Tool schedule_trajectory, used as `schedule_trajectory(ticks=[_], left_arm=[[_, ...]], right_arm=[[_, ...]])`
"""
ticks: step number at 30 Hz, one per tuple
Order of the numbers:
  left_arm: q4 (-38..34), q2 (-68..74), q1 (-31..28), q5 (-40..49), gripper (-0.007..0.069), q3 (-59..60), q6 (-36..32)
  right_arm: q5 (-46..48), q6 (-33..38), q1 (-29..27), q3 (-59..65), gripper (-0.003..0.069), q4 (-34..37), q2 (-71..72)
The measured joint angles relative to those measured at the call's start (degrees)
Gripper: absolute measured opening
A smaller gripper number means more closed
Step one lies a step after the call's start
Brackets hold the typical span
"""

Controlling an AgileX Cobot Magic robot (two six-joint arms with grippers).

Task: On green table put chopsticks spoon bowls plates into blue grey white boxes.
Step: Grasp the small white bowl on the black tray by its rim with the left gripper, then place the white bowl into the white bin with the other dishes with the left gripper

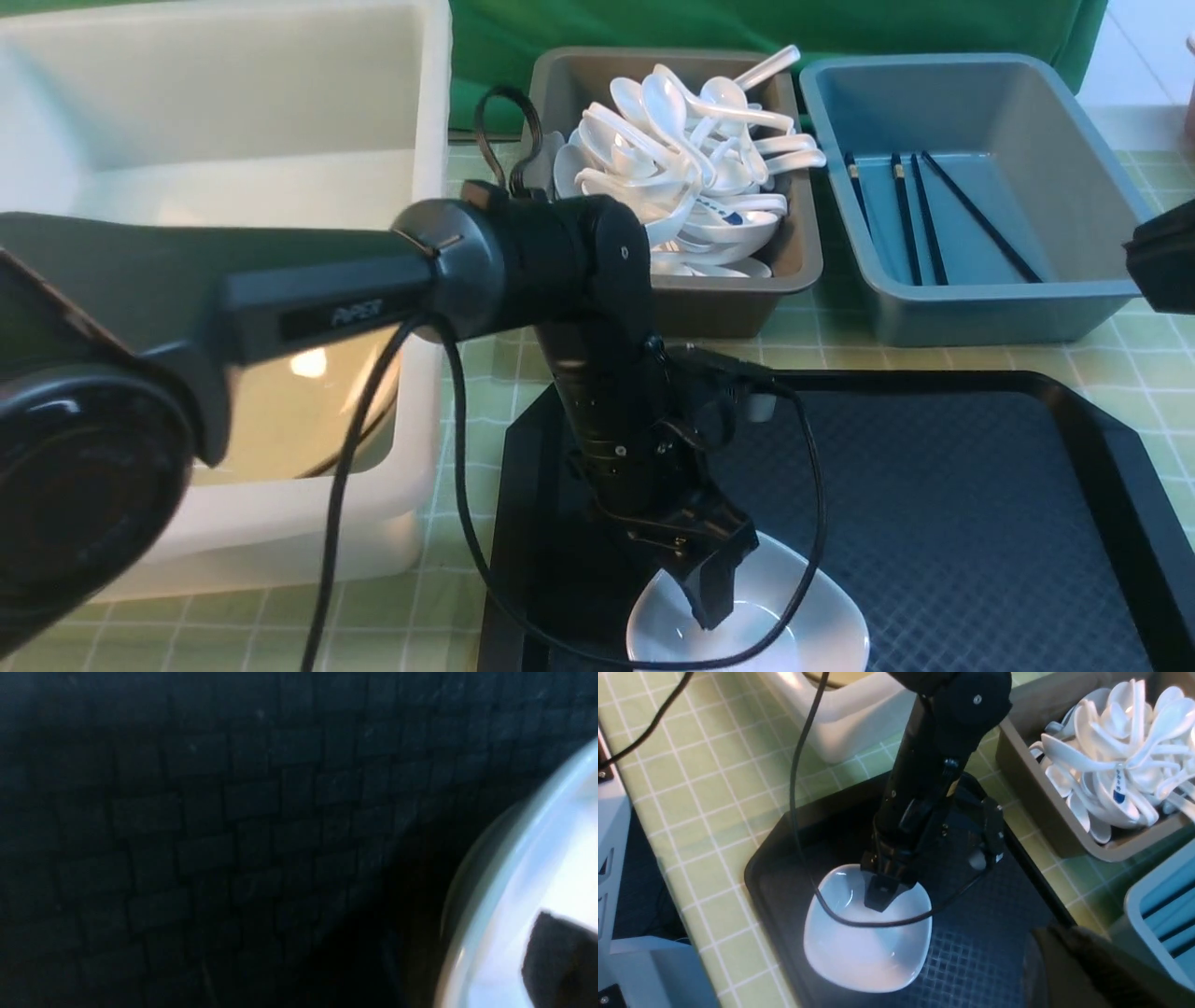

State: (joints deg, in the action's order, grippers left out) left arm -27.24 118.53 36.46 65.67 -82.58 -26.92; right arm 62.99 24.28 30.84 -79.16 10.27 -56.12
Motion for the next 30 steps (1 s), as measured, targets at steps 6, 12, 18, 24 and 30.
schedule_trajectory(ticks=[6,12,18,24,30], left_arm=[[-1.0,0.9,-0.3,0.2,0.0066,0.0,-0.1],[-5.8,-1.0,-4.4,2.8,0.0014,0.1,0.1],[-9.8,-12.9,-12.8,2.7,0.0015,0.1,-0.5],[-5.3,-30.9,-26.9,4.0,0.0015,0.3,5.3],[1.4,-47.7,-44.7,4.9,0.0015,5.0,11.8]], right_arm=[[0.2,-0.1,0.0,0.0,0.0047,-0.1,0.0],[1.1,-0.2,0.0,0.0,0.0048,-0.1,0.0],[2.2,0.0,0.0,0.0,0.0048,0.0,0.0],[-1.0,0.3,0.0,0.0,0.0048,1.1,-1.1],[-5.3,1.1,0.0,0.0,0.0048,3.3,-3.5]])
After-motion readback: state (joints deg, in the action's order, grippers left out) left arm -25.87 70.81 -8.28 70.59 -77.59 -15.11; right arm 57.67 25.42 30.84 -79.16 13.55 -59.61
